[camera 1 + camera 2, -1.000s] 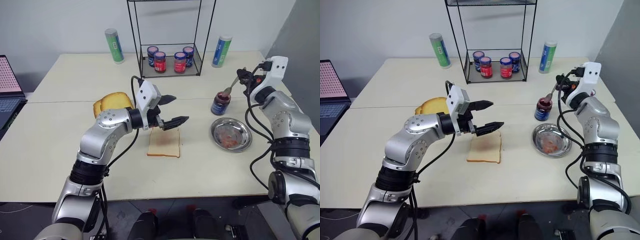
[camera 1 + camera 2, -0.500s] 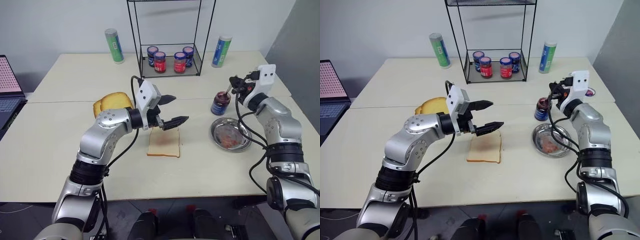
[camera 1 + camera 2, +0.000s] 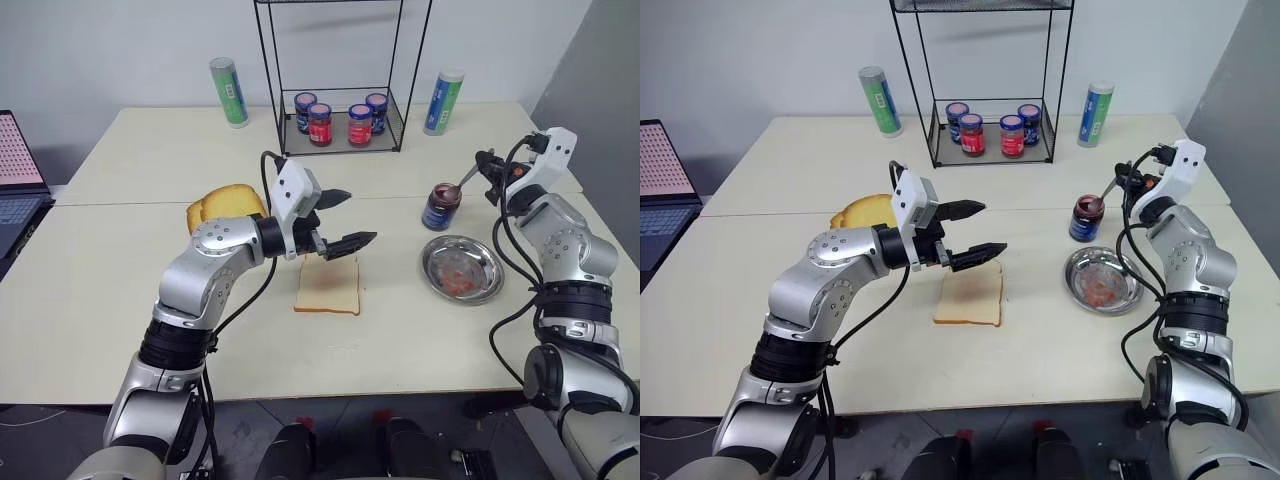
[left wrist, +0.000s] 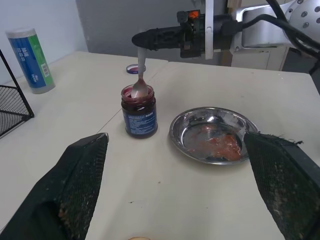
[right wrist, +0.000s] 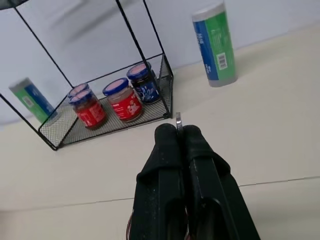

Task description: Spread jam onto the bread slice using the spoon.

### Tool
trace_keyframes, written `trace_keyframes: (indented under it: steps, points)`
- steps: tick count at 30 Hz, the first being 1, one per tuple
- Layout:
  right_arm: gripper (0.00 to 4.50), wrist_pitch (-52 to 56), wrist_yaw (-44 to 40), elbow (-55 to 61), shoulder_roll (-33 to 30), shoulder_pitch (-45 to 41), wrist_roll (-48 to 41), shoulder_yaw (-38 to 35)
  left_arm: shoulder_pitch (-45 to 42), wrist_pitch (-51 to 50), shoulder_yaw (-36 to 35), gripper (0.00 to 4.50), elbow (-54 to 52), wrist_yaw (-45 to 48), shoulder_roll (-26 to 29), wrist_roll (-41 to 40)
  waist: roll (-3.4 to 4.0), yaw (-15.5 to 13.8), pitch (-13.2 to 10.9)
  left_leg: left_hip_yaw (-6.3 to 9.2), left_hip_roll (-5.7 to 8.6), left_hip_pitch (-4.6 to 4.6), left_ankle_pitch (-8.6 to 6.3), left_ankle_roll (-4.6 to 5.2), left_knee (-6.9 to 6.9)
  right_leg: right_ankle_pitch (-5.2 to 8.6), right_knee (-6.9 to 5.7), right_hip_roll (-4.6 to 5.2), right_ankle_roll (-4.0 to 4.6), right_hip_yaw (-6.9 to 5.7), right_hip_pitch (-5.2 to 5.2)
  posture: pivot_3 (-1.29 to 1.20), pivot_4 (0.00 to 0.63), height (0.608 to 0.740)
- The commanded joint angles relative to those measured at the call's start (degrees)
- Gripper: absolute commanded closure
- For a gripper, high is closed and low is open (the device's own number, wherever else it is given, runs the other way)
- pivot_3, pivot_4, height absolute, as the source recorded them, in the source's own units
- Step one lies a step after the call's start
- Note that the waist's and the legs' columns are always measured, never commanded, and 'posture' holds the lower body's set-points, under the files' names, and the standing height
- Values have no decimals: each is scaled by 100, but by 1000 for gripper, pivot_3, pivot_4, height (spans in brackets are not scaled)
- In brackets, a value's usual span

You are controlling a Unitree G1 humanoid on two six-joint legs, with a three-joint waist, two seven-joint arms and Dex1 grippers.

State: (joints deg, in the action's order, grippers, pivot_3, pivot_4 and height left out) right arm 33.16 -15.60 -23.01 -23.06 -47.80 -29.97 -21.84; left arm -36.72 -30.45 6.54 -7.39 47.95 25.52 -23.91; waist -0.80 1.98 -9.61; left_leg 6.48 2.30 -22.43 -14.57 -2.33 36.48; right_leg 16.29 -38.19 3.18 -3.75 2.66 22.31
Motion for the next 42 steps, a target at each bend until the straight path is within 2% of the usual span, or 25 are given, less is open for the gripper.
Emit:
trace_keyframes:
  steps: [1,20,42]
  points:
    - [4490,202,159,148,48,-180,-321,-297,-160,147,-140,0,-100,-15,33,27,0,1,0,0,0,0,0,0,0,0,0,0,0,0,0,0,150,740]
    - [4490,493,485,54,104,-307,-635,-579,-154,183,-156,0,-64,-28,48,50,0,6,0,-1,1,0,-1,2,1,0,-4,0,0,-1,0,0,150,740]
    - [4490,808,1420,-228,315,-461,-1694,-1702,-140,250,-140,0,-10,21,36,62,0,6,0,-2,0,0,-1,2,2,0,-8,0,0,1,1,0,150,740]
